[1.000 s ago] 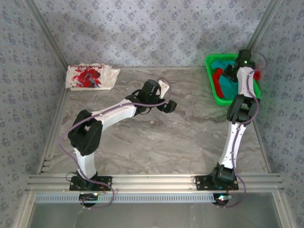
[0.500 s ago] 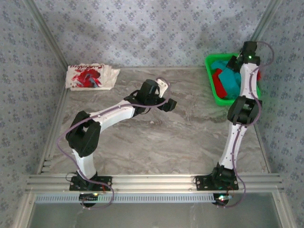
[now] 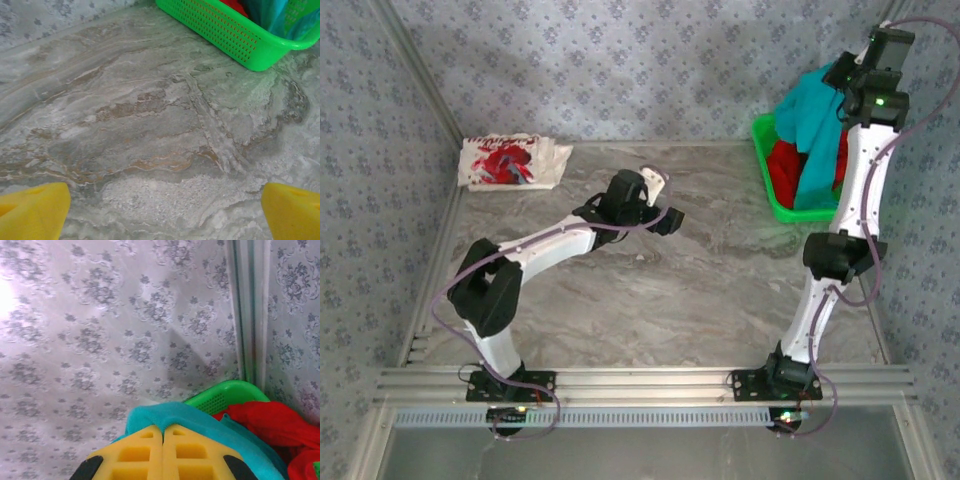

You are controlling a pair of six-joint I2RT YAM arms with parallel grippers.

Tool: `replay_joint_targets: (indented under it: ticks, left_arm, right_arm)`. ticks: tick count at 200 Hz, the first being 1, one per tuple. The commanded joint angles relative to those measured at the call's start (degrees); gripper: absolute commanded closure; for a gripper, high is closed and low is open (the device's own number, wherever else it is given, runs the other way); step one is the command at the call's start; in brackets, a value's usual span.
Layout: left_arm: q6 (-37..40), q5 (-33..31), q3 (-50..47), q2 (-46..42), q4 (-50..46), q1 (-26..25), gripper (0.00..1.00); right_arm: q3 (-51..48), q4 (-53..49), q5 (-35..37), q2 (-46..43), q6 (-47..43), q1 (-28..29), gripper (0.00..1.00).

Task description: Fold and stack the t-shirts

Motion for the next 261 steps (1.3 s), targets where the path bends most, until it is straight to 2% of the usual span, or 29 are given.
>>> replay_joint_targets:
  ticks: [1, 25, 63, 85, 131, 153, 188, 221, 229, 237, 248, 254, 261]
  left_arm:
    - [0.28, -1.57, -1.09, -3.47, 3.47, 0.84, 0.02]
    - [-0.39, -2.39, -4.77, -7.37, 6.49, 1.68, 0.02]
    - [0.71, -3.21, -11.72, -15.23, 10.64, 3.84, 0.02]
    - [2.19, -4.23, -14.73, -19.50, 11.21, 4.83, 0.02]
    - [3.61, -9.24, -20.18, -26.41, 12.53, 5.92, 0.02]
    - [4.81, -12.04, -23.07, -30.68, 13.40, 5.91, 0.02]
    - [6.60, -15.66, -27.17, -36.91, 11.26, 7.08, 0.02]
    - [5.03, -17.52, -33.04, -46.24, 7.21, 9.30, 0.02]
    - [4.16, -16.84, -35.29, -49.15, 7.18, 10.41, 0.02]
    - [3.16, -16.12, -37.51, -51.87, 7.23, 11.82, 0.02]
    - [1.07, -16.24, -39.30, -54.75, 5.95, 14.05, 0.02]
    - [0.14, -15.88, -39.74, -55.83, 4.68, 15.35, 0.02]
    - [-0.32, -14.83, -40.04, -56.69, 3.39, 16.56, 0.02]
  right_arm:
    - [-6.27, 5.39, 0.53, -8.03, 1.51, 3.39, 1.00]
    - [-8.44, 7.48, 1.43, -13.27, 0.00, 6.36, 1.00]
    - [1.79, 4.66, 4.89, -14.01, -9.05, 14.86, 1.00]
    - [3.84, 6.28, 5.05, -15.75, -13.32, 19.18, 1.00]
    - [3.26, 8.43, 8.39, -19.45, -23.22, 33.11, 1.00]
    - [-0.97, 9.21, 11.29, -21.39, -25.61, 38.75, 1.00]
    - [-11.63, 10.96, 13.06, -22.35, -23.33, 43.45, 1.00]
    - [-28.30, 17.39, 7.44, -19.79, -14.41, 43.81, 0.99]
    - [-29.24, 17.80, 6.14, -17.30, -12.05, 43.72, 0.94]
    - [-27.92, 16.56, 4.60, -13.61, -10.00, 43.60, 0.78]
    - [-21.70, 11.00, 0.38, -7.72, -8.40, 43.38, 0.74]
    - [-17.41, 7.15, -0.81, -4.64, -8.18, 43.23, 0.69]
    - [-12.84, 3.73, -1.39, -1.67, -8.08, 42.98, 0.58]
